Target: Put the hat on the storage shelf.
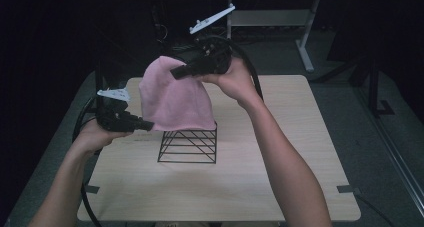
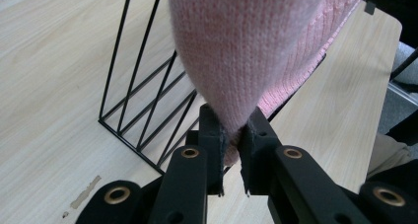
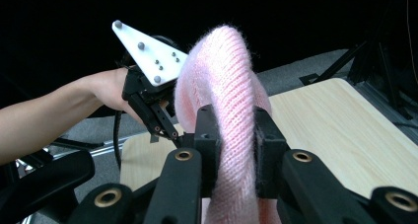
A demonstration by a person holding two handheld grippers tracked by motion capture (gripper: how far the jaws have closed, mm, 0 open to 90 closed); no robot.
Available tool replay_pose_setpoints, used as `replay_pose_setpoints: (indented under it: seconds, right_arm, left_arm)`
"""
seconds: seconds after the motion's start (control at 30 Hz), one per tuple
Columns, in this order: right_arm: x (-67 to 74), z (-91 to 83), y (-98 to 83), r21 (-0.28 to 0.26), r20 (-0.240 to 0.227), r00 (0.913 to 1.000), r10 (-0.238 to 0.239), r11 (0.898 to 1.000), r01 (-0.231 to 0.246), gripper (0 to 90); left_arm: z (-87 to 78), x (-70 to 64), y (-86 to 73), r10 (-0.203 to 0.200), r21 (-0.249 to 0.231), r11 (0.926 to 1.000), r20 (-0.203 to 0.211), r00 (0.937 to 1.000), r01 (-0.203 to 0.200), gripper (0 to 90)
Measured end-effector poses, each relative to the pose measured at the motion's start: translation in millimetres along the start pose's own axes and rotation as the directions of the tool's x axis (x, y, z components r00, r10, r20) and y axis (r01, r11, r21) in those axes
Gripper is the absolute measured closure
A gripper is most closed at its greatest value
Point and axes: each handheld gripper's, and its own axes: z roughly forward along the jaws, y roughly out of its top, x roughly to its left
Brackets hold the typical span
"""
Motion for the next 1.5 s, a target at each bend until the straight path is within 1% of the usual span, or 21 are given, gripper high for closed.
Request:
replay_pose_setpoints:
  seconds: [0.13, 0.23, 0.33, 0.47, 0.6, 0.67, 0.7, 0.83, 0.87, 0.9, 1.07, 1.1, 1.17, 1.27, 1.33, 1.47, 1.5]
  right_arm:
    - [-0.7, -3.1, -5.4, -0.002, 0.0, 1.0, 0.004, 1.0, -0.004, 76.8]
    - [0.1, -6.9, -12.0, -0.009, -0.003, 0.9998, 0.018, 1.0, -0.018, 76.8]
    - [-0.3, -9.1, -16.3, -0.01, -0.004, 0.9999, 0.014, 1.0, -0.014, 76.8]
    - [-1.2, -9.4, -22.0, -0.012, -0.01, 0.9998, 0.017, 1.0, -0.017, 76.8]
    - [-2.6, -9.1, -27.3, -0.006, -0.013, 0.9997, 0.023, 1.0, -0.023, 76.7]
    - [-2.8, -7.8, -30.4, -0.002, -0.02, 0.9994, 0.027, 1.0, -0.027, 76.6]
    - [-2.9, -7.0, -32.0, 0.001, -0.022, 0.9995, 0.023, 1.0, -0.023, 76.6]
    - [-2.6, -2.6, -38.3, 0.009, -0.034, 0.9993, 0.016, 1.0, -0.015, 76.5]
    - [-1.9, -1.9, -39.7, 0.012, -0.033, 0.9992, 0.024, 1.0, -0.024, 76.5]
    - [-2.1, -1.0, -41.2, 0.011, -0.034, 0.9992, 0.022, 1.0, -0.021, 76.5]
    - [-2.5, 1.7, -47.0, 0.004, -0.046, 0.9986, 0.026, 1.0, -0.026, 76.5]
    - [-3.0, 2.6, -48.6, 0.001, -0.05, 0.9985, 0.024, 1.0, -0.024, 76.5]
    - [-3.2, 5.7, -53.8, 0.008, -0.054, 0.9982, 0.026, 1.0, -0.026, 76.4]
    - [-3.7, 7.3, -57.4, 0.015, -0.058, 0.9978, 0.031, 0.999, -0.03, 76.4]
    - [-4.4, 9.9, -63.0, 0.014, -0.068, 0.9971, 0.035, 0.999, -0.034, 76.4]
    - [-4.9, 12.2, -67.2, 0.018, -0.069, 0.997, 0.034, 0.999, -0.032, 76.3]
    - [-4.9, 13.7, -70.3, 0.019, -0.074, 0.9965, 0.04, 0.999, -0.038, 76.2]
  left_arm:
    - [3.2, -1.9, 1.0, 0.007, 0.004, 1.0, -0.011, 0.9999, -0.007, 81.4]
    - [6.0, -4.0, 1.9, 0.018, 0.016, 0.9997, -0.018, 0.9997, -0.018, 81.4]
    - [7.7, -5.1, 2.3, 0.03, 0.025, 0.9993, -0.02, 0.9994, -0.03, 81.4]
    - [9.9, -6.2, 1.3, 0.03, 0.034, 0.999, -0.027, 0.9992, -0.029, 81.4]
    - [14.0, -4.5, -3.7, 0.023, 0.035, 0.9991, -0.017, 0.9996, -0.023, 81.3]
    - [15.2, -4.6, -5.2, 0.016, 0.03, 0.9994, -0.015, 0.9998, -0.016, 81.3]
    - [17.0, -3.7, -7.8, 0.018, 0.04, 0.999, -0.016, 0.9997, -0.018, 81.3]
    - [20.3, -3.1, -12.5, 0.018, 0.054, 0.9984, -0.015, 0.9997, -0.017, 81.3]
    - [21.4, -3.6, -13.4, 0.018, 0.051, 0.9985, -0.014, 0.9997, -0.017, 81.4]
    - [21.7, -3.5, -14.1, 0.026, 0.057, 0.9981, -0.017, 0.9995, -0.025, 81.4]
    - [25.0, -4.1, -17.8, 0.019, 0.056, 0.9983, -0.017, 0.9997, -0.018, 81.4]
    - [25.8, -3.6, -18.9, 0.026, 0.066, 0.9975, -0.021, 0.9994, -0.025, 81.4]
    - [28.4, -3.3, -21.6, 0.022, 0.074, 0.997, -0.022, 0.9995, -0.02, 81.5]
    - [30.9, -3.3, -23.9, 0.018, 0.074, 0.9971, -0.022, 0.9996, -0.017, 81.4]
    - [34.1, -3.1, -27.3, 0.014, 0.076, 0.997, -0.024, 0.9996, -0.012, 81.4]
    - [36.5, -2.9, -29.5, 0.017, 0.089, 0.9959, -0.03, 0.9994, -0.014, 81.5]
    - [37.8, -2.7, -30.8, 0.015, 0.094, 0.9955, -0.032, 0.9994, -0.012, 81.5]
